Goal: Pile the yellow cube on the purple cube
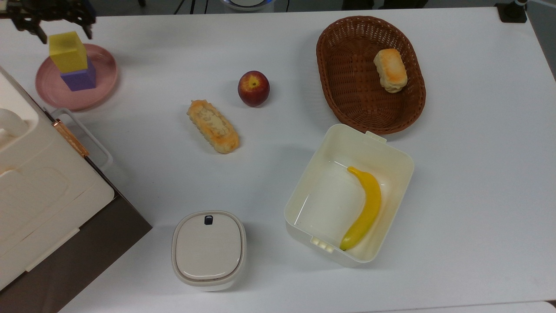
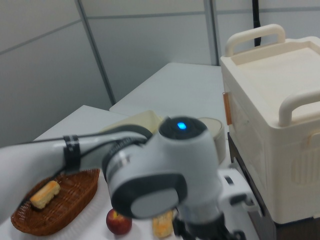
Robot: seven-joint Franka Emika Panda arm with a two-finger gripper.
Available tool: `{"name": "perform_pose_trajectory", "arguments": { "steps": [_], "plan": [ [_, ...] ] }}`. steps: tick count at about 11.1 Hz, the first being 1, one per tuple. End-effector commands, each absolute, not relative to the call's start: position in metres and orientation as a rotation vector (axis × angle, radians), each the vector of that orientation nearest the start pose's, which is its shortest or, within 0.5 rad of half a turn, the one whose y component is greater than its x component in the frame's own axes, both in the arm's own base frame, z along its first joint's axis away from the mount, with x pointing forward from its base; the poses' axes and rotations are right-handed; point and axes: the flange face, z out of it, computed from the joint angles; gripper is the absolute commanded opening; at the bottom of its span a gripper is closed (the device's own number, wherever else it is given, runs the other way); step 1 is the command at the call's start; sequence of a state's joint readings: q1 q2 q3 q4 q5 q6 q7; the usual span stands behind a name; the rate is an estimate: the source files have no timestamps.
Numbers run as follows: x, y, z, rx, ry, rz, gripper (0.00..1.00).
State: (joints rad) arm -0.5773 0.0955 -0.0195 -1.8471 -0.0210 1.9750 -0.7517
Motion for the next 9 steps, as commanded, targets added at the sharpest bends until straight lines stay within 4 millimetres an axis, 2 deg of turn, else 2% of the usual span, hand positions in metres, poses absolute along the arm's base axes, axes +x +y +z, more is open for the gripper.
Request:
{"name": "perform_pose_trajectory", "arguments": {
  "steps": [1, 3, 4, 5, 6, 7, 8, 9],
  "plan": [
    [0.529, -0.249, 0.5, -3.168, 0.045, -0.063, 1.0],
    [0.55, -0.192, 0.516, -3.151, 0.121, -0.013, 1.0],
    [0.56, -0.159, 0.527, -3.149, 0.119, -0.004, 1.0],
    [0.57, -0.121, 0.527, -3.149, 0.148, -0.002, 1.0],
    [0.576, -0.091, 0.529, -3.15, 0.211, -0.015, 1.0],
    [0.583, -0.061, 0.54, -3.174, 0.228, -0.059, 1.0],
    [0.585, -0.041, 0.552, -3.208, 0.249, -0.085, 1.0],
    [0.583, -0.022, 0.555, -3.21, 0.266, -0.051, 1.0]
  ]
}}
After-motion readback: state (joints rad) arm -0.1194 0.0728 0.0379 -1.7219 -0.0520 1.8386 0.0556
